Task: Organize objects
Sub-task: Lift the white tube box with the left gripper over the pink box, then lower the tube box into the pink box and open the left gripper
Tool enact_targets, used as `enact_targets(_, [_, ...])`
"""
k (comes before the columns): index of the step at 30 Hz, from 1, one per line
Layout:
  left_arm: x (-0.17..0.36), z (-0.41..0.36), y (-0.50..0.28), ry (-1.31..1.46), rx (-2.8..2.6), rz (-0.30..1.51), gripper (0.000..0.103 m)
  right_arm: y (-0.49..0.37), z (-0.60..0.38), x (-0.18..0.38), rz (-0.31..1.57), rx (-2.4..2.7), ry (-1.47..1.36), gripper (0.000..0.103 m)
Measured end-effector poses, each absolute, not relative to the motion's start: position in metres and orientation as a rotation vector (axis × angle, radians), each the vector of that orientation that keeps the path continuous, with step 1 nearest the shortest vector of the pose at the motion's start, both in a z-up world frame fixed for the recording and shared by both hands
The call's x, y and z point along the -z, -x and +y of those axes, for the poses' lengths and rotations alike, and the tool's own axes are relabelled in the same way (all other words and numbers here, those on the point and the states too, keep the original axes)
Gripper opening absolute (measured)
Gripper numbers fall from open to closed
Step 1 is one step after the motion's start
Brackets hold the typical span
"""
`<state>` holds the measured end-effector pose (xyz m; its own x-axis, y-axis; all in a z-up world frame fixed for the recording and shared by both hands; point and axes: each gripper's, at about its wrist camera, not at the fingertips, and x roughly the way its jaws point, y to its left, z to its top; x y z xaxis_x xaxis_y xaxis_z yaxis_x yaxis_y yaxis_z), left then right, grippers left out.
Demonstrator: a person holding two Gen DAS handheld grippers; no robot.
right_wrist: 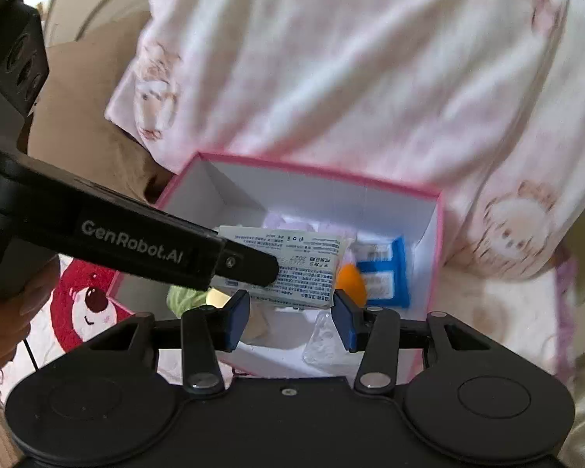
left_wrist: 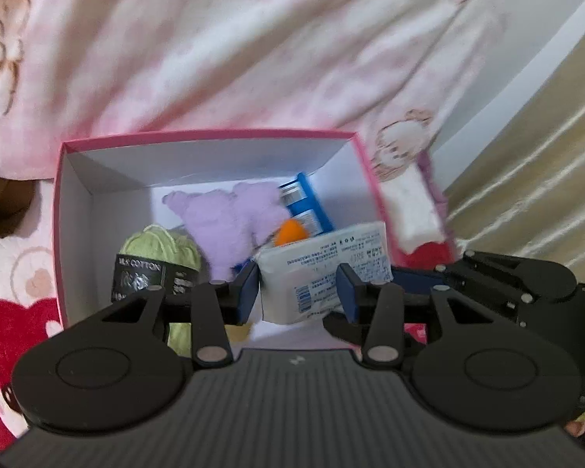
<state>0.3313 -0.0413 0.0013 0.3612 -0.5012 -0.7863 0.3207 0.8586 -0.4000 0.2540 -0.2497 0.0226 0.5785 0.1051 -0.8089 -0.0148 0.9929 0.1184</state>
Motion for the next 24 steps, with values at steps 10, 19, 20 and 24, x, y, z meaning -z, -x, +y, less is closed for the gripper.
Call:
enact_targets(10, [0.039, -0.054, -0.374, 0.059, 0.533, 1.138, 0.041, -0.291, -0.253, 0.033, 1.067, -0.07, -0.235, 0.052])
enact_targets(19, [0.061, -0.059, -0.378, 0.06, 0.478, 1.139, 0.044, -0.295, -0.267, 0.054, 1.128, -0.1, -0.342, 0.052])
enact_targets(20, [0.06, -0.059, -0.377, 0.057, 0.462, 1.123, 0.046, -0.294, -0.266, 0.055, 1.128, -0.103, -0.335, 0.053])
enact_targets(24, [0.047, -0.054, -0.368, 0.076, 0.456, 1.077, 0.05, -0.285, -0.266, 0.047, 1.096, -0.141, -0.337, 0.057])
